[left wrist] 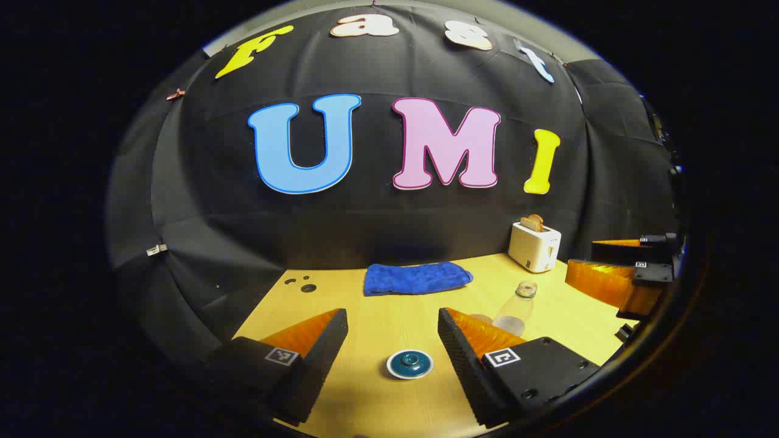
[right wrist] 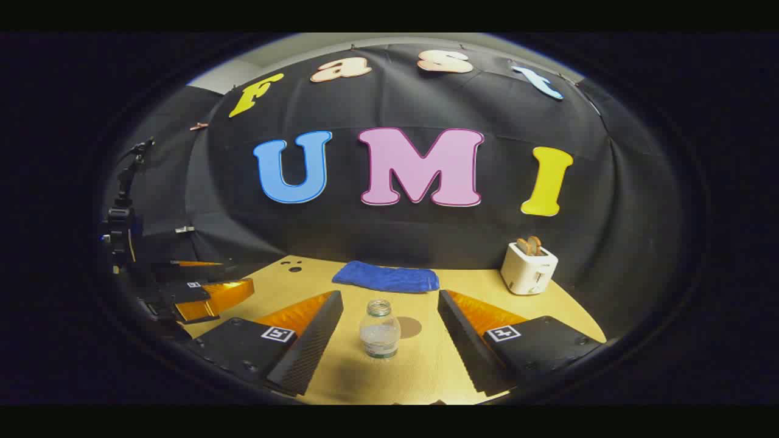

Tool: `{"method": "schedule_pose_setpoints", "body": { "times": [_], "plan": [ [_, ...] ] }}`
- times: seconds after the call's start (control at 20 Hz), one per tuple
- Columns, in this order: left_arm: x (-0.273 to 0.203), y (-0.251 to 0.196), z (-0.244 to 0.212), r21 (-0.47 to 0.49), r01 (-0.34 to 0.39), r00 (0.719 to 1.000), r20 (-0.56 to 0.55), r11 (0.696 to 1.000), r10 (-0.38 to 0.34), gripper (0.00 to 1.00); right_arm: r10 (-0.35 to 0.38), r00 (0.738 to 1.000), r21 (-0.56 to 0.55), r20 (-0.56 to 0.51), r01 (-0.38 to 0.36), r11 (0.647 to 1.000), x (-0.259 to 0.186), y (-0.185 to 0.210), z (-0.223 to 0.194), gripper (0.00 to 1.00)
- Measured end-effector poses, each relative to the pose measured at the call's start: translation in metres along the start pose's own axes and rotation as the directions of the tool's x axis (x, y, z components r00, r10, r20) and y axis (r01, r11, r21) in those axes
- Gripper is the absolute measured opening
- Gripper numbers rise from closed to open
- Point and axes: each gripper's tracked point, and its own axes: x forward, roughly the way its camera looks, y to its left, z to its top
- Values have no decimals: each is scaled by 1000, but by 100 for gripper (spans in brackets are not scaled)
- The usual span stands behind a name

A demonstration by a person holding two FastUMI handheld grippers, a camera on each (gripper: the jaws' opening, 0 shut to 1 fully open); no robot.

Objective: Open the teacup lid with one hand, grasp the water bottle and pour water into the teacup with the other hand; after pouring, place the water bottle on the coaster and then close the teacup lid.

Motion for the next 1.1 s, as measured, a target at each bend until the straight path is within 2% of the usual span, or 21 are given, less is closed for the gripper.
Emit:
{"method": "schedule_pose_setpoints", "body": {
  "times": [0.3, 0.5, 0.55, 0.6, 0.85, 1.1],
  "plan": [
    [0, -4, -22, 26, -19, 999, -42, 999, 20, 95, 43, 999, -12, -20, -44, 999, 12, 0, -9, 98],
    [4, -6, -25, 5, -16, 999, -51, 1000, 16, 96, 69, 997, -22, -34, -70, 997, 14, 4, -14, 98],
    [3, -5, -26, 1, -17, 999, -50, 1000, 17, 100, 72, 997, -22, -35, -73, 997, 14, 4, -15, 98],
    [4, -4, -26, -1, -21, 999, -49, 1000, 21, 97, 74, 997, -20, -35, -74, 997, 15, 4, -15, 98],
    [-2, 1, -28, -12, -37, 998, -52, 999, 36, 96, 80, 996, -12, -36, -80, 997, 15, 5, -16, 98],
    [2, -2, -37, -6, -19, 998, -67, 1000, 18, 96, 79, 996, -6, -40, -80, 997, 14, 5, -15, 98]
  ]
}}
